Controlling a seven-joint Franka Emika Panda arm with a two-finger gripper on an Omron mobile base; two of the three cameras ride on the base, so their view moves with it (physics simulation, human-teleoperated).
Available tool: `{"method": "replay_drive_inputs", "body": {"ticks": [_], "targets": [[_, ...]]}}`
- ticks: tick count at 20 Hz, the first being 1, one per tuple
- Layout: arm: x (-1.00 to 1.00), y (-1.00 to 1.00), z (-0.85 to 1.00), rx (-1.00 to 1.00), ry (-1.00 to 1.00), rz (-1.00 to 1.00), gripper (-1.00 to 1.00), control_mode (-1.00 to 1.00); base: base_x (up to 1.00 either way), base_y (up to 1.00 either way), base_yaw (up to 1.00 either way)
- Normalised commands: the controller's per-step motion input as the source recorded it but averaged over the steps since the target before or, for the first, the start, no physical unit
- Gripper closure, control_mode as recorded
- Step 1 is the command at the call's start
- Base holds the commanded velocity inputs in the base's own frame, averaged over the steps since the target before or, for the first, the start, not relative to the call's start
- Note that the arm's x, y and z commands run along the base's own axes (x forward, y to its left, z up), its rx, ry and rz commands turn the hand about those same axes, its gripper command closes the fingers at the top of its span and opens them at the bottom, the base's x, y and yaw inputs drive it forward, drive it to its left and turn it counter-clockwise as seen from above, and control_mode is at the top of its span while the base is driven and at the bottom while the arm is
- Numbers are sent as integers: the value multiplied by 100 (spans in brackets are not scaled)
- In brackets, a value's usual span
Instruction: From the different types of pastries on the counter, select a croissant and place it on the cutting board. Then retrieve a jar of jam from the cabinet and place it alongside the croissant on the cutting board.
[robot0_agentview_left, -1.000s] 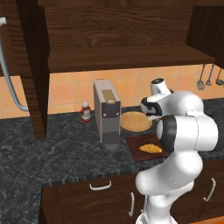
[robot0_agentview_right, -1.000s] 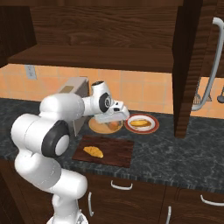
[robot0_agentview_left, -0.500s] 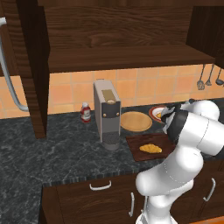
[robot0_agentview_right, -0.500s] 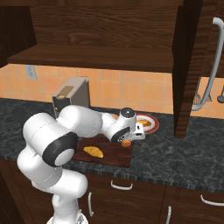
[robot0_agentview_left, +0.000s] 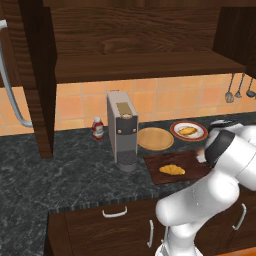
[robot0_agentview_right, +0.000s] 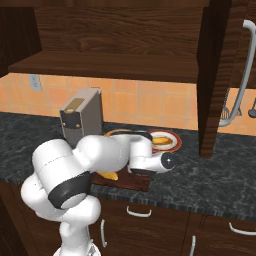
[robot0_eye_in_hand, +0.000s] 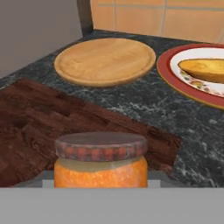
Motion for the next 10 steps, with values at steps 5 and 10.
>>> {"method": "replay_drive_inputs", "body": {"ticks": [5, 10], "targets": [[-16, 23, 22, 12, -17, 20, 100, -100, 0, 0, 0], [-13, 49, 0, 4, -10, 19, 100, -100, 0, 0, 0]]}}
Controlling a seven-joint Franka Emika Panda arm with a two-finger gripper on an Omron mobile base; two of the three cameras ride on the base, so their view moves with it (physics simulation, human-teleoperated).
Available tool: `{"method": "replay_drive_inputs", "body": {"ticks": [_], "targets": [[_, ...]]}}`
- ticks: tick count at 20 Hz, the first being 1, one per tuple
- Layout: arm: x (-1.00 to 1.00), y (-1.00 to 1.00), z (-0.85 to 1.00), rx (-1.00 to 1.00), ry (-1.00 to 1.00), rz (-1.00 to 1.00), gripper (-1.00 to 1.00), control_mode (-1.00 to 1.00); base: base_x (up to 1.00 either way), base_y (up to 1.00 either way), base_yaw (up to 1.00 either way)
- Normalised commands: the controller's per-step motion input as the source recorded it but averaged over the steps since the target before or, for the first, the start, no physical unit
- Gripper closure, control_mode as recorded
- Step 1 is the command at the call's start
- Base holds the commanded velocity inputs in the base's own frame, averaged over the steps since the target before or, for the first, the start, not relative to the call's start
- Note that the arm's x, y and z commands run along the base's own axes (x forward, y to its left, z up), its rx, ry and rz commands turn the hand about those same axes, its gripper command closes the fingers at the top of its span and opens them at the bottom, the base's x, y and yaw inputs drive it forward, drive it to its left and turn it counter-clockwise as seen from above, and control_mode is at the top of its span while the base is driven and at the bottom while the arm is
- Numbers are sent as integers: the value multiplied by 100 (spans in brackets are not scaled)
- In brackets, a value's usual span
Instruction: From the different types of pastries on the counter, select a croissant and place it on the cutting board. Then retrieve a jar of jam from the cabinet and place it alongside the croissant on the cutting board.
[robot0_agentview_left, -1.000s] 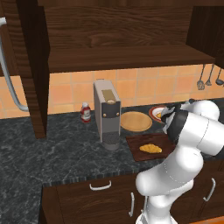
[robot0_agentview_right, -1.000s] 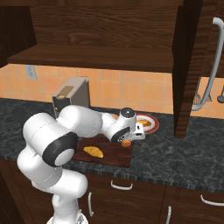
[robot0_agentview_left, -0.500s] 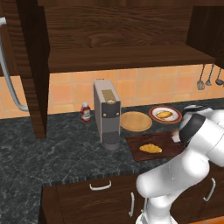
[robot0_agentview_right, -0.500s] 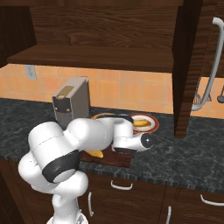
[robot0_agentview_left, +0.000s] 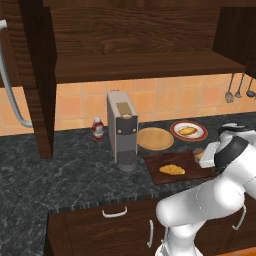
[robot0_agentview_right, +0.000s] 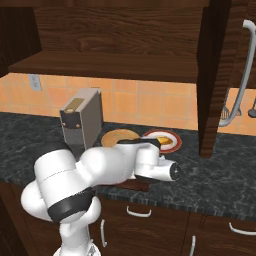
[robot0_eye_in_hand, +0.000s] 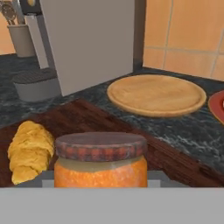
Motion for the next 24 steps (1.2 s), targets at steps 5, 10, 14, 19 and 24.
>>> {"method": "replay_drive_inputs", "body": {"ticks": [5, 10, 14, 19, 24], "targets": [[6, 24, -25, 6, -2, 12, 100, -100, 0, 0, 0], [21, 2, -49, 8, 0, 5, 100, -100, 0, 0, 0], [27, 0, -29, 10, 0, 3, 100, -100, 0, 0, 0], [0, 0, -35, 5, -7, 7, 100, -100, 0, 0, 0], [-18, 0, -7, 2, -15, 10, -100, -100, 0, 0, 0]]}}
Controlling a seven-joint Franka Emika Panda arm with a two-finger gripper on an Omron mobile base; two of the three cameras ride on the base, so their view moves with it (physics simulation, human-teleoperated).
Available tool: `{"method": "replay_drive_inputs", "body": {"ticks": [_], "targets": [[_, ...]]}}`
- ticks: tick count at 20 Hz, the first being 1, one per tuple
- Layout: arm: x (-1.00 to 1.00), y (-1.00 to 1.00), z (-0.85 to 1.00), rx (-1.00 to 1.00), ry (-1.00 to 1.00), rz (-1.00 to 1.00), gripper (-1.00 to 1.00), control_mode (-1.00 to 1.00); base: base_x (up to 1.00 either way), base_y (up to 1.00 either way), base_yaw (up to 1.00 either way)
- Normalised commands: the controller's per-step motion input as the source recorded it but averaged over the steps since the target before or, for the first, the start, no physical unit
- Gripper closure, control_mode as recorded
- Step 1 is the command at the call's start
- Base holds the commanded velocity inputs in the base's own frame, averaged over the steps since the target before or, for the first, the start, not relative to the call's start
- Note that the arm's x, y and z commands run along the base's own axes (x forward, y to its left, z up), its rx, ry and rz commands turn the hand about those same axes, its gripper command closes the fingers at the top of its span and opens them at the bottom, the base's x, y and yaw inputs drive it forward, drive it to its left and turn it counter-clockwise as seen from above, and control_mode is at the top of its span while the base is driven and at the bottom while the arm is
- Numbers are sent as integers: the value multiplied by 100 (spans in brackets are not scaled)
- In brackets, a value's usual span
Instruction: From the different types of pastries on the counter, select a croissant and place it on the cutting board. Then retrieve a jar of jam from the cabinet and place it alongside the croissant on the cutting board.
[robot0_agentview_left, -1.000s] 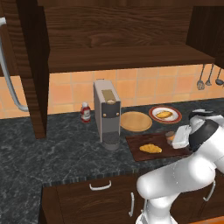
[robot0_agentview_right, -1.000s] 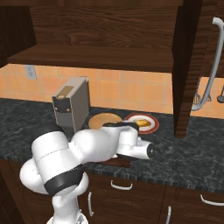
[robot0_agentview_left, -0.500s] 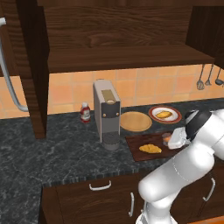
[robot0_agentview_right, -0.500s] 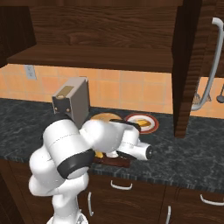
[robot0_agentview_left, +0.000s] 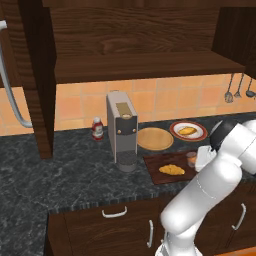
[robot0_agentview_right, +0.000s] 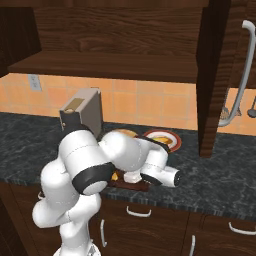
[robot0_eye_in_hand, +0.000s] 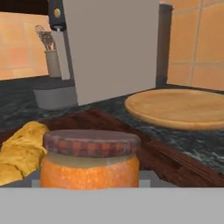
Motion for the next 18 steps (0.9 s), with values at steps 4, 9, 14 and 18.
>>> {"method": "replay_drive_inputs", "body": {"ticks": [4, 9, 14, 18], "targets": [[-9, 0, -10, 1, -10, 8, -100, -100, 0, 0, 0], [0, 0, -23, 0, -4, 5, -100, -100, 0, 0, 0], [0, -5, -26, 0, -2, 5, -100, -100, 0, 0, 0], [0, -11, -28, 0, -2, 7, -100, -100, 0, 0, 0]]}}
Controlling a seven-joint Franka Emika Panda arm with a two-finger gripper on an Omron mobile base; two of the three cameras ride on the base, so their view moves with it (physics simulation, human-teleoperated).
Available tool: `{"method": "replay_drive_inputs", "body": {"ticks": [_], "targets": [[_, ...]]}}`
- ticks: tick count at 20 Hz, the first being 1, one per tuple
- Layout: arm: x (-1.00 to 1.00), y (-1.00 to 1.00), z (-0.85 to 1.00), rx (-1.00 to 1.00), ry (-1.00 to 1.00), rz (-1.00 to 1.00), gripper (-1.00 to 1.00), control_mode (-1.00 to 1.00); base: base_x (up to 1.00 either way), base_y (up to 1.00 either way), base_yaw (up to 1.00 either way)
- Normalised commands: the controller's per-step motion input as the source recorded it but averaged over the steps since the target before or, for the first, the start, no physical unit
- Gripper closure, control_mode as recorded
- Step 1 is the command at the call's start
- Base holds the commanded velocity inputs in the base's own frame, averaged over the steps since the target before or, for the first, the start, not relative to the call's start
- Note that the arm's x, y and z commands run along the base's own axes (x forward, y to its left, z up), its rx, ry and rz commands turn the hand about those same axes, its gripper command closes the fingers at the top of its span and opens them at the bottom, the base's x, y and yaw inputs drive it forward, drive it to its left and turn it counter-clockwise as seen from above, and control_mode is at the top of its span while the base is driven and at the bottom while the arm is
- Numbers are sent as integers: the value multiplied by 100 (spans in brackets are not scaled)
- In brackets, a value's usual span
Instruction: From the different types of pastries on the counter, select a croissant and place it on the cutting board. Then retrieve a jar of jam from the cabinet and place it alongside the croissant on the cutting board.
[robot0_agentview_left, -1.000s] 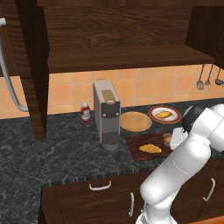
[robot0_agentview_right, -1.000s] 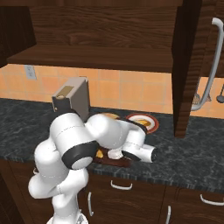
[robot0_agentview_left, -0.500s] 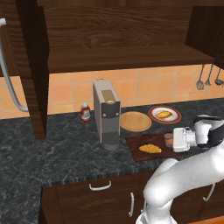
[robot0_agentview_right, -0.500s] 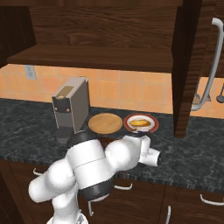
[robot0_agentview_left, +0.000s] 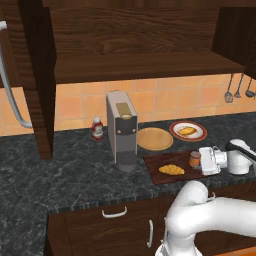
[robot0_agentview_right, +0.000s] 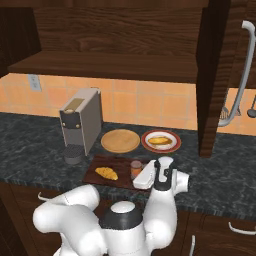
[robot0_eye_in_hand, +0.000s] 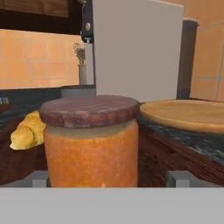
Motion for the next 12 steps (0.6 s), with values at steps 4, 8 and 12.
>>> {"method": "replay_drive_inputs", "body": {"ticks": [4, 8, 12], "targets": [[-4, -36, 0, 4, -3, 9, -100, -100, 0, 0, 0], [0, -35, 0, 3, -7, 9, -100, -100, 0, 0, 0], [-4, -36, 36, 7, -11, 8, -100, -100, 0, 0, 0]]}}
